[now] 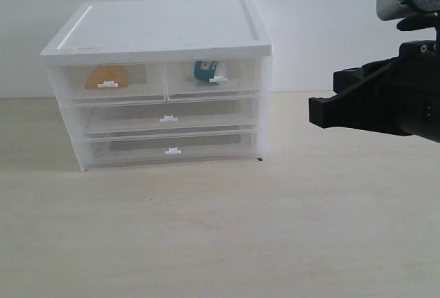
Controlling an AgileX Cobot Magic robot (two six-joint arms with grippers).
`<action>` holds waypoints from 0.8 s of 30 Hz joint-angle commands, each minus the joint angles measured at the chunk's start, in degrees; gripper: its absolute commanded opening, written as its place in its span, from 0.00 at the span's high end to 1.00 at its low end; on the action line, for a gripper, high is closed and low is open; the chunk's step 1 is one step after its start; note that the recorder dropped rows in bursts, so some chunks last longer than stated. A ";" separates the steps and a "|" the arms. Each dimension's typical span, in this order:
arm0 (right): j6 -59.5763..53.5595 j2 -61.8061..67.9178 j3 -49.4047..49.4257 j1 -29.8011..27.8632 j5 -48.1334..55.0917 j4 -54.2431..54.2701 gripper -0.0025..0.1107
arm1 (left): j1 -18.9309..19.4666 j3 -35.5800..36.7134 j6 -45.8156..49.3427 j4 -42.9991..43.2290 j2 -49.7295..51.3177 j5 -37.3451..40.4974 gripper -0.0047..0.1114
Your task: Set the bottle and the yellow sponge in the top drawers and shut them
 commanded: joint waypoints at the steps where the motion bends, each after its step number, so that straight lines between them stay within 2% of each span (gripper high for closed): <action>1: -0.16 -0.31 0.25 -0.44 0.04 0.04 0.98 | -0.38 0.97 -26.40 19.43 -0.08 1.06 0.93; 3: -0.16 -0.31 0.25 -0.44 0.04 0.04 0.98 | -0.38 3.15 -34.36 26.17 -0.08 1.06 0.93; 5: -0.27 -0.31 0.25 -0.44 0.04 0.04 0.98 | -0.38 3.15 -36.49 28.68 -0.08 2.75 0.93; 8: -0.27 -0.31 0.25 -0.44 0.15 0.04 0.98 | -0.38 3.15 -36.49 28.54 -0.08 6.31 0.93; 20: -0.28 -0.31 0.25 -0.44 0.15 0.04 0.98 | -0.38 3.15 -36.39 27.88 -0.08 7.15 0.93; 24: -0.28 -0.31 0.25 -0.44 0.15 0.04 0.98 | -0.38 3.15 -33.48 28.13 -0.08 8.39 0.93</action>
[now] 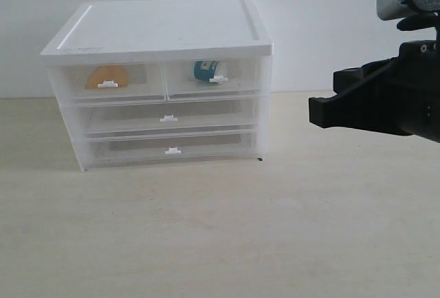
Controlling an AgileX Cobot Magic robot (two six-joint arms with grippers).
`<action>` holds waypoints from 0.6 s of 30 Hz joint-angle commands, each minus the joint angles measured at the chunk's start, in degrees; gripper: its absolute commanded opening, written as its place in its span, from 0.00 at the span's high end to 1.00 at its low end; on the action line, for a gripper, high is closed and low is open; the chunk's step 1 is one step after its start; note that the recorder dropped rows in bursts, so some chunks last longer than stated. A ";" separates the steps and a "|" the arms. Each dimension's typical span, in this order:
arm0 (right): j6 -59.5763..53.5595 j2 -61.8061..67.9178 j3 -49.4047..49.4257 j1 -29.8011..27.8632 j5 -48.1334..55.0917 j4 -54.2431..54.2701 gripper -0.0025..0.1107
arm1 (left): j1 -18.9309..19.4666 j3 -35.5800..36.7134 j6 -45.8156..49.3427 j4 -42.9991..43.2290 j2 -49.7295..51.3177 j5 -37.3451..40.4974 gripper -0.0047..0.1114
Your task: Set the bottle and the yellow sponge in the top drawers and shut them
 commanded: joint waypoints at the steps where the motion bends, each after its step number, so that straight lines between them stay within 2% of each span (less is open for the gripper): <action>1: -0.28 -0.31 0.25 -0.44 0.19 0.04 0.98 | -0.38 0.23 3.02 0.34 -0.08 0.89 0.93; 18: -0.15 -0.31 0.25 -0.44 0.19 0.04 0.98 | -0.38 0.23 3.23 0.34 -0.08 0.89 0.93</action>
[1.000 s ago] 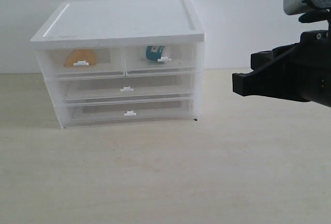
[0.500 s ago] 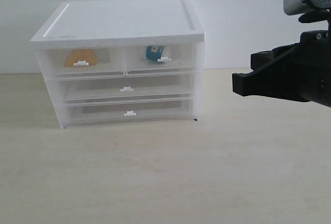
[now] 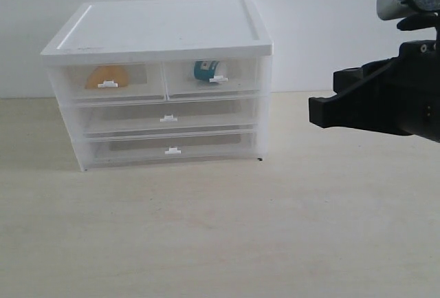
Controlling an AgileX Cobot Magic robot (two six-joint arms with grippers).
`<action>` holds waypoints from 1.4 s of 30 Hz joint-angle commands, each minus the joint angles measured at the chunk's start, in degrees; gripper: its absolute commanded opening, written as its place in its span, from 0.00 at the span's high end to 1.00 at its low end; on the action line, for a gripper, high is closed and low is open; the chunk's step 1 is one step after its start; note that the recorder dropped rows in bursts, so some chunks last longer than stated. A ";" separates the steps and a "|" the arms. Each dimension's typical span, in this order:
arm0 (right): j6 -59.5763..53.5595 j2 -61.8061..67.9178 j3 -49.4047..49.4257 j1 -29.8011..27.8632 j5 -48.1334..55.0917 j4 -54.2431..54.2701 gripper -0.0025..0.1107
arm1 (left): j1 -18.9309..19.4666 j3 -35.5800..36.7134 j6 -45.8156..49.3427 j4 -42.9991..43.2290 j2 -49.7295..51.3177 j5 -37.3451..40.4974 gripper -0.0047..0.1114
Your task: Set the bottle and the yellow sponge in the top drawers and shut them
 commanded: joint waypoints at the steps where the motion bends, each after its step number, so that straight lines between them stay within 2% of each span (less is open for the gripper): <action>1: -0.15 -0.31 0.25 -0.44 0.19 0.04 0.98 | -0.38 0.23 0.46 0.23 -0.08 0.08 0.93; 16: -0.26 -0.31 0.25 -0.44 0.29 0.04 0.98 | -0.38 0.23 0.46 0.23 -0.08 0.08 0.93; 21: 0.33 -6.09 0.81 -1.17 -1.97 3.55 0.98 | -0.38 0.23 0.46 0.23 -0.08 0.08 0.93; 27: 0.47 -24.93 9.31 -10.61 -15.38 3.53 0.98 | -0.38 0.23 0.46 0.23 -0.08 0.08 0.93; 33: 1.48 -42.73 18.99 -19.83 -18.36 4.80 0.98 | -0.38 0.23 0.46 0.23 -0.08 0.08 0.93; 36: 2.19 -49.65 22.64 -22.27 -18.75 4.80 0.98 | -0.38 0.23 0.46 0.23 -0.08 0.08 0.93; 42: 2.34 -56.43 26.77 -22.27 -18.75 4.80 0.98 | -0.38 0.23 0.46 0.23 -0.08 0.08 0.93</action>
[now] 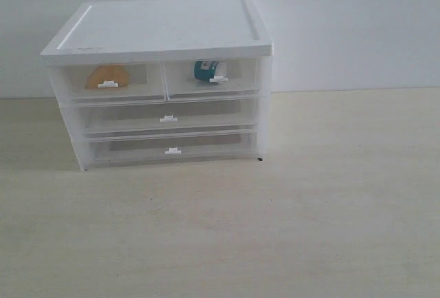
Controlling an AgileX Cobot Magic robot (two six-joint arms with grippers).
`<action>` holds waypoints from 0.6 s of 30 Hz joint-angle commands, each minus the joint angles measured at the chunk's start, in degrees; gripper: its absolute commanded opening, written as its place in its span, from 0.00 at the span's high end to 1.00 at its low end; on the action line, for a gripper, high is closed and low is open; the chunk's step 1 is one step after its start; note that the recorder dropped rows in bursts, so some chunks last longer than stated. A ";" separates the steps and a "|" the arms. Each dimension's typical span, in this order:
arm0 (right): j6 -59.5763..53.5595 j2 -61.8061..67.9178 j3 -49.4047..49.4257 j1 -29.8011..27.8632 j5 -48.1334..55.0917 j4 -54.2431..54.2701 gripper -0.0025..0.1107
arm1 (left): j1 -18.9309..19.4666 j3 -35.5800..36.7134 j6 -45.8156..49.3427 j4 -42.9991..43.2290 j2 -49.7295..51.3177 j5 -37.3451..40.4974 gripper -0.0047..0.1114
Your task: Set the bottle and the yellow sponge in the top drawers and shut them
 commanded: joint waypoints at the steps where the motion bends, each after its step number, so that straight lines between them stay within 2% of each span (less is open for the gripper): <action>1: 0.25 -2.66 2.08 -0.28 -0.26 0.11 0.98 | -0.38 0.23 0.30 0.23 -0.08 0.08 0.93; 12: 1.83 -2.41 8.45 -0.28 -6.34 0.11 0.98 | -0.38 0.23 0.30 0.23 -0.08 0.08 0.93; 18: 5.03 -2.41 10.06 -0.28 -5.50 1.86 0.98 | -0.38 0.23 0.30 0.23 -0.08 0.08 0.93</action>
